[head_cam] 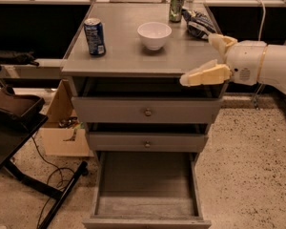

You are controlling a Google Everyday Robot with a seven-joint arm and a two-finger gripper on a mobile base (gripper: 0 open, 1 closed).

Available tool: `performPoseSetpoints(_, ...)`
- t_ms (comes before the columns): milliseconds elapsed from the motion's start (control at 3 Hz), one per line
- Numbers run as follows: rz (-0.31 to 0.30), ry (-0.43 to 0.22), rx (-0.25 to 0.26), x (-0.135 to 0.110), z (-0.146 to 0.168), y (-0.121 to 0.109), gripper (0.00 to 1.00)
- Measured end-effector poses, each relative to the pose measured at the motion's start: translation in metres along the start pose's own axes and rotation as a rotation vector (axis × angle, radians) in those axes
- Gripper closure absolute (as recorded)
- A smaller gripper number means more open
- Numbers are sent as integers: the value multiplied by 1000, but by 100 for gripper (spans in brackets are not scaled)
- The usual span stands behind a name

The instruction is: Place pepsi can into bottom drawer

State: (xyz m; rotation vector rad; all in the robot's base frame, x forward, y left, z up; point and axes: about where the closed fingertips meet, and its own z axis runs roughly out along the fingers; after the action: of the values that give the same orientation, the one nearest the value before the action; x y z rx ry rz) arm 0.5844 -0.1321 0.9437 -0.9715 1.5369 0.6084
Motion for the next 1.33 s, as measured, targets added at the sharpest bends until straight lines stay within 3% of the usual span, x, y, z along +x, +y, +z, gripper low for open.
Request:
performPoseSetpoints(333, -17, -99, 26, -22, 45, -26, 0)
performPoseSetpoints(667, 0, -146, 27, -38, 88, -45, 0)
performPoseSetpoints(1000, 6, -133, 31, -55, 133, -62, 0)
performPoseSetpoints(1333, 55, -105, 36, -56, 213, -85, 0)
